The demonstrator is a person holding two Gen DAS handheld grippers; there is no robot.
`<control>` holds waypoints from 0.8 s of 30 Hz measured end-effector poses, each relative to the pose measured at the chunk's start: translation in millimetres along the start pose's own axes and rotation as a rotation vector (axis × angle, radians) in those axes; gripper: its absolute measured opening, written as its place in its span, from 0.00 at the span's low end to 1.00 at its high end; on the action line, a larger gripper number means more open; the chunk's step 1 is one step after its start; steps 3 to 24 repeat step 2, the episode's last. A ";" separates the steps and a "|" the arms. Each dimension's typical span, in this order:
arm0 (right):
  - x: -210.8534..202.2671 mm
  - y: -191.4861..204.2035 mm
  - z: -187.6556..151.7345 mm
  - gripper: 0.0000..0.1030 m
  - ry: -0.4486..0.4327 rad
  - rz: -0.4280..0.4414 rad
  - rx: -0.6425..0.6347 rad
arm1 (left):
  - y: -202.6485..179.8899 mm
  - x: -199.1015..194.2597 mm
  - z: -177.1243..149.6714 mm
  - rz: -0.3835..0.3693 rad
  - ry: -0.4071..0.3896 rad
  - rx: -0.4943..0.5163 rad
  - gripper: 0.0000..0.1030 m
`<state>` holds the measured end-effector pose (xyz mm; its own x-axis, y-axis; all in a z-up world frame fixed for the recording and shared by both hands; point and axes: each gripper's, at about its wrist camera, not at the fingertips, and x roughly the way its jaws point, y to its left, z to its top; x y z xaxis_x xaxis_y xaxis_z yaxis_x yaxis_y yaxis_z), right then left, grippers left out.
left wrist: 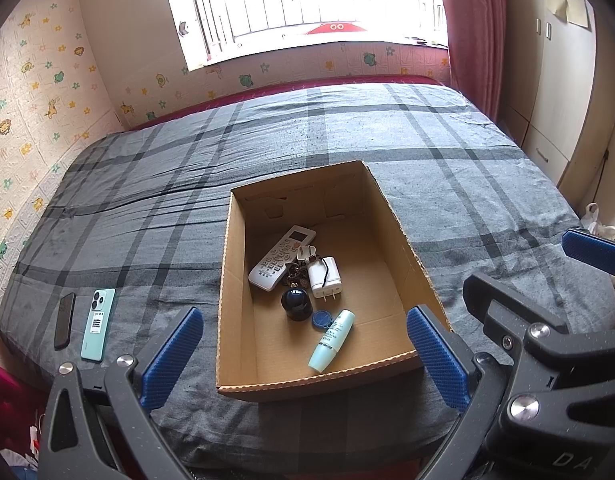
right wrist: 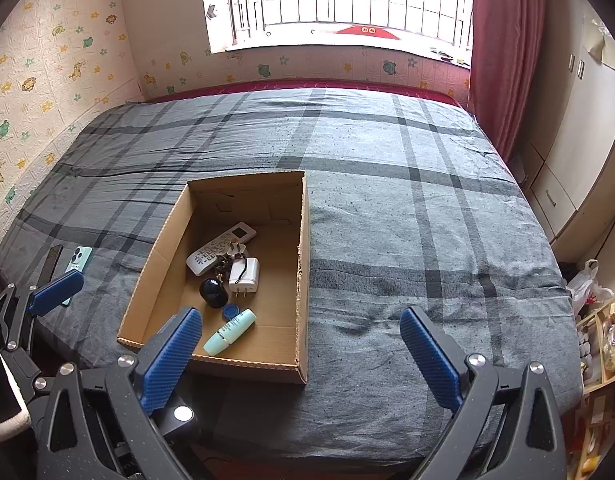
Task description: Organize rigid objects
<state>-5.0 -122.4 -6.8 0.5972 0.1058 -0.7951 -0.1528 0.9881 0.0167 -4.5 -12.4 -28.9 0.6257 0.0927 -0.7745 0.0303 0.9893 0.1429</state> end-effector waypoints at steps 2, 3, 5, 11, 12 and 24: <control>-0.4 0.4 0.2 0.99 -0.003 -0.004 -0.001 | -0.6 -0.3 0.4 0.005 -0.002 0.001 1.00; -0.4 0.4 0.2 0.99 -0.003 -0.004 -0.001 | -0.6 -0.3 0.4 0.005 -0.002 0.001 1.00; -0.4 0.4 0.2 0.99 -0.003 -0.004 -0.001 | -0.6 -0.3 0.4 0.005 -0.002 0.001 1.00; -0.4 0.4 0.2 0.99 -0.003 -0.004 -0.001 | -0.6 -0.3 0.4 0.005 -0.002 0.001 1.00; -0.4 0.4 0.2 0.99 -0.003 -0.004 -0.001 | -0.6 -0.3 0.4 0.005 -0.002 0.001 1.00; -0.4 0.4 0.2 0.99 -0.003 -0.004 -0.001 | -0.6 -0.3 0.4 0.005 -0.002 0.001 1.00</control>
